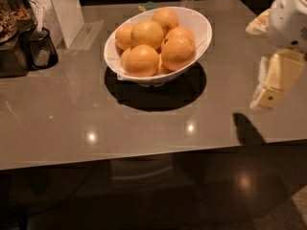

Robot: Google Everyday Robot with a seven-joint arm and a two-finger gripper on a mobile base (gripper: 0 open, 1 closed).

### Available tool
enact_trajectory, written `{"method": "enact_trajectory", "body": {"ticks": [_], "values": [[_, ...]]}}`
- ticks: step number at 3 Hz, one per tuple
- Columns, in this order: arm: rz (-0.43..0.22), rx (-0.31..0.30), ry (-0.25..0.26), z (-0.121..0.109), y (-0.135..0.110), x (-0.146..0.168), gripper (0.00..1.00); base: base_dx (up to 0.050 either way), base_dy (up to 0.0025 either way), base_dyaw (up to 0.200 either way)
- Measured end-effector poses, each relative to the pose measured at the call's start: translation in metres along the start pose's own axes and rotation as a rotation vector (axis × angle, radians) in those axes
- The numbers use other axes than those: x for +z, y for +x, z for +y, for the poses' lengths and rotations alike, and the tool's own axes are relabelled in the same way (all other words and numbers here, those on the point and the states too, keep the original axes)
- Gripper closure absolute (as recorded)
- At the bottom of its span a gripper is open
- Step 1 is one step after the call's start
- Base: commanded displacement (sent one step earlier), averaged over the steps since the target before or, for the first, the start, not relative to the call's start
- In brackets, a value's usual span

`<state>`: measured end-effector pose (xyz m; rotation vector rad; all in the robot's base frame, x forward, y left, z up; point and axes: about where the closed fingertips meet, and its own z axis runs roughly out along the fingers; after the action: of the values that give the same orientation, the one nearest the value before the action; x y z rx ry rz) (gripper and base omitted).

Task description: Pick orange from white bowl

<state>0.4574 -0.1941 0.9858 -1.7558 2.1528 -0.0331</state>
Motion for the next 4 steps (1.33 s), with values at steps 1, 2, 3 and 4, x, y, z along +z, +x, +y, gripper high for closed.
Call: {"method": "enact_trajectory", "body": {"ticks": [1, 2, 3, 4], "values": [[-0.104, -0.022, -0.052, -0.033, -0.058, 0.018, 0.00, 0.000, 0.00000, 0.000], [-0.214, -0.005, -0.115, -0.068, -0.122, 0.043, 0.00, 0.000, 0.00000, 0.000], [-0.231, -0.012, -0.095, -0.075, -0.129, 0.041, 0.00, 0.000, 0.00000, 0.000], [-0.238, 0.044, -0.068, -0.077, -0.121, 0.049, 0.00, 0.000, 0.00000, 0.000]]}}
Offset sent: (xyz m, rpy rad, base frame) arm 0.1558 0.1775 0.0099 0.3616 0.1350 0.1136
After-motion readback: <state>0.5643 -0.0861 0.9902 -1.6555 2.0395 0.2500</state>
